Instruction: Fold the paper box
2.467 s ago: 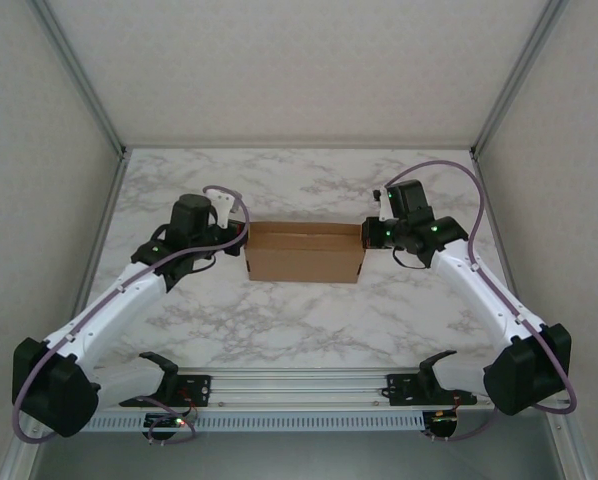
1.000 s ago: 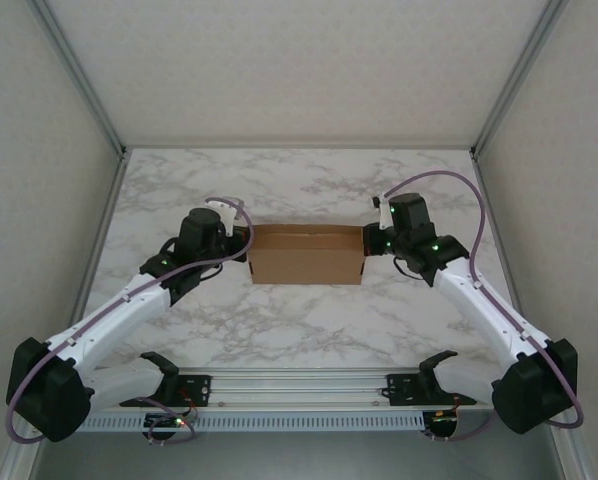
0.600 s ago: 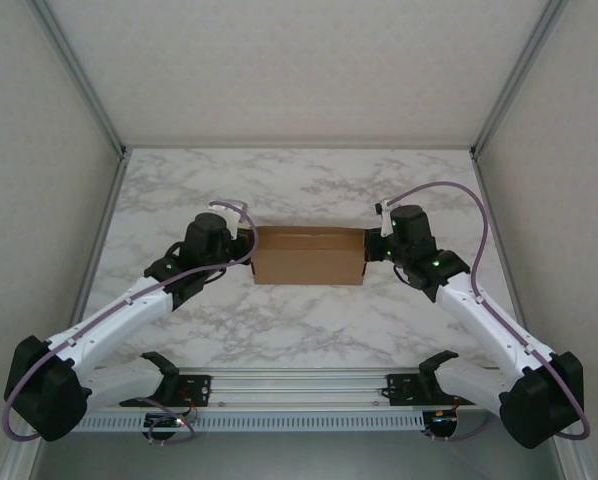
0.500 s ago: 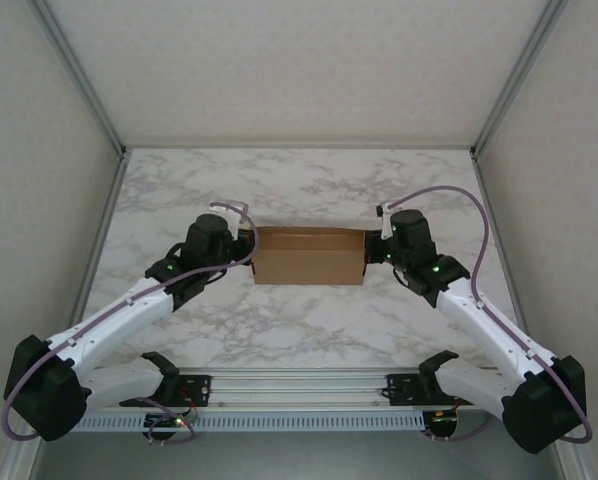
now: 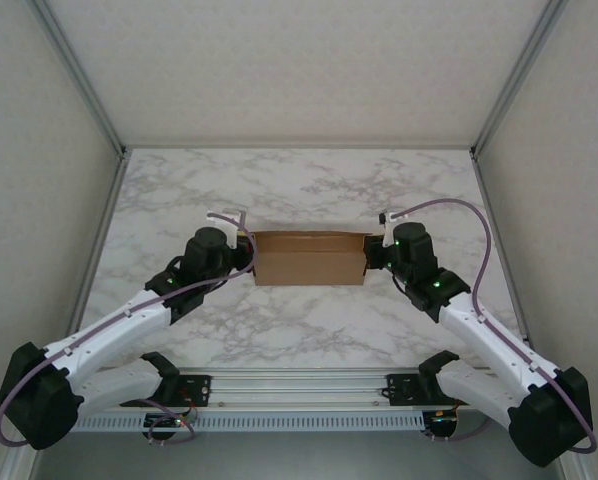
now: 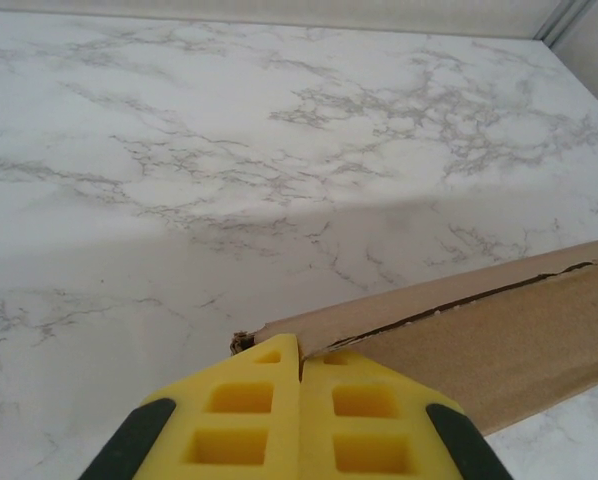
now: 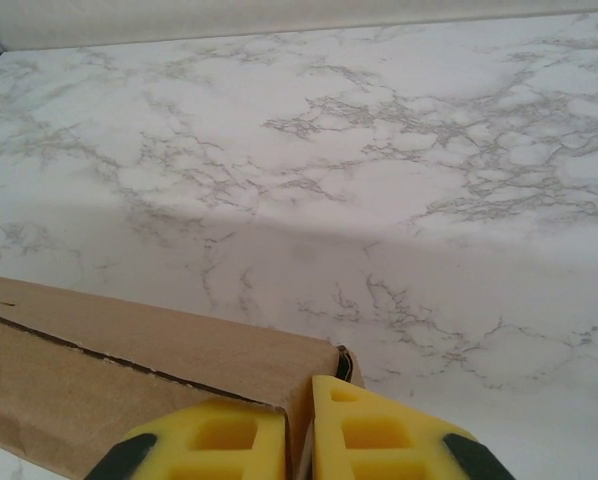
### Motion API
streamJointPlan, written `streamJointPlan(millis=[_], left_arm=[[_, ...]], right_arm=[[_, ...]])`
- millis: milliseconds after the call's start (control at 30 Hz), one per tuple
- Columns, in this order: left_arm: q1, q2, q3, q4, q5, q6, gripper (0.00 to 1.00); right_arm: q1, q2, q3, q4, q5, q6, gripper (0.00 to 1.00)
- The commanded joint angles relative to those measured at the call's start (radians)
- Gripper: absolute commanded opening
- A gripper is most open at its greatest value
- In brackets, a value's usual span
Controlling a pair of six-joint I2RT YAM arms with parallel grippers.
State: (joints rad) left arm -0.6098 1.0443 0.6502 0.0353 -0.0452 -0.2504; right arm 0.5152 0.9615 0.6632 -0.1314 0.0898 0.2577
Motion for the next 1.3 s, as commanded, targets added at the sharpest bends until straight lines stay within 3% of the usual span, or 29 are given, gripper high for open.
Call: streamJointPlan(millis=[0,167,633,833,1033,1267], left_arm=[[-0.026,-0.001,-0.055,-0.04,-0.047,-0.032,0.0],[-0.064,0.005,-0.079,-0.035,-0.112,-0.024,0.0],[-0.103,0.021,-0.075,-0.035,-0.172,0.017,0.0],[-0.11,0.031,-0.067,-0.038,-0.176,0.022,0.0],[-0.113,0.03,-0.063,-0.04,-0.179,0.025,0.0],[-0.116,0.035,-0.06,-0.041,-0.182,0.028,0.0]], right_arm=[[0.01,-0.012,-0.008,-0.017,-0.007,0.008,0.13],[0.009,-0.003,-0.002,-0.024,-0.04,0.005,0.19],[0.008,-0.017,0.187,-0.152,-0.233,-0.065,0.77],[-0.005,-0.009,0.24,-0.186,-0.204,-0.013,0.76],[-0.057,0.058,0.325,-0.281,-0.086,0.177,0.53],[-0.061,0.151,0.383,-0.35,-0.028,0.228,0.46]])
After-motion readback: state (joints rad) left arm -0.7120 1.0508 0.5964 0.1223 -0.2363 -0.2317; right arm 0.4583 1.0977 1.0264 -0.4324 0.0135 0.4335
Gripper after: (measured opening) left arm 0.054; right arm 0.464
